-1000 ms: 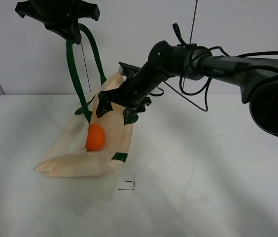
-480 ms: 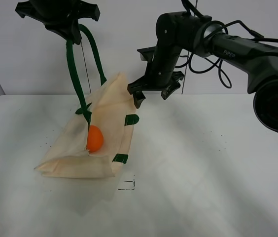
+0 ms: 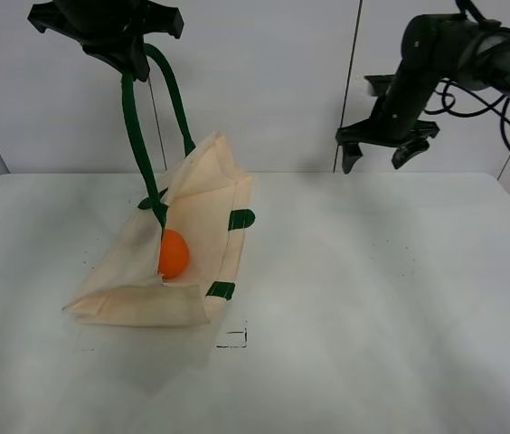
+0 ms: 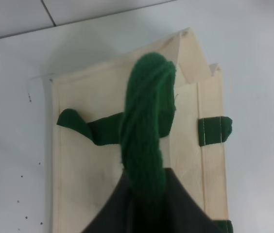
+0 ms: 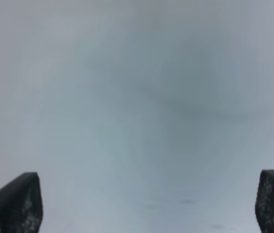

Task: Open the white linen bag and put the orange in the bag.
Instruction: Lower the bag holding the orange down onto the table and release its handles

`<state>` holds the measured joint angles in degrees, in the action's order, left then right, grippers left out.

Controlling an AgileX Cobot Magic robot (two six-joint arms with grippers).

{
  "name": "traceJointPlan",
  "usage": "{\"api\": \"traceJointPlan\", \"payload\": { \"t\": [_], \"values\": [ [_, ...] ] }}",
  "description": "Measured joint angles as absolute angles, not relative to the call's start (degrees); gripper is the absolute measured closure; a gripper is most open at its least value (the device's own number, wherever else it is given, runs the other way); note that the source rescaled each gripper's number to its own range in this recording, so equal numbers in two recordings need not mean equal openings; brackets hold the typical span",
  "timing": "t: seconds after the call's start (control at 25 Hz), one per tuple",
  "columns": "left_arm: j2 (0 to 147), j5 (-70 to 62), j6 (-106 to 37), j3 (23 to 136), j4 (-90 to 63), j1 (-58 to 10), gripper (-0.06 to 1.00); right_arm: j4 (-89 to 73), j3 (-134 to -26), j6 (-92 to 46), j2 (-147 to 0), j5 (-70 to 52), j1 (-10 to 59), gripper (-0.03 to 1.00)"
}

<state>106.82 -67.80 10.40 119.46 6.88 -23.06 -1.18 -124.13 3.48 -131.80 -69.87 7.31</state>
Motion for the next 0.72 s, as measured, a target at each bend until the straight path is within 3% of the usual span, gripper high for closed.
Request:
{"api": "traceJointPlan", "payload": {
  "t": [0.48,0.72],
  "values": [
    [106.8,-67.8,10.4,119.5,6.9,-23.1,0.94,-1.6,-123.9,3.1,-130.9,-69.9,0.9,-0.03],
    [106.8,-67.8,10.4,119.5,6.9,-23.1,0.94,-2.6,-113.7,1.9,-121.6,-69.6,0.2,-0.03]
  ]
}}
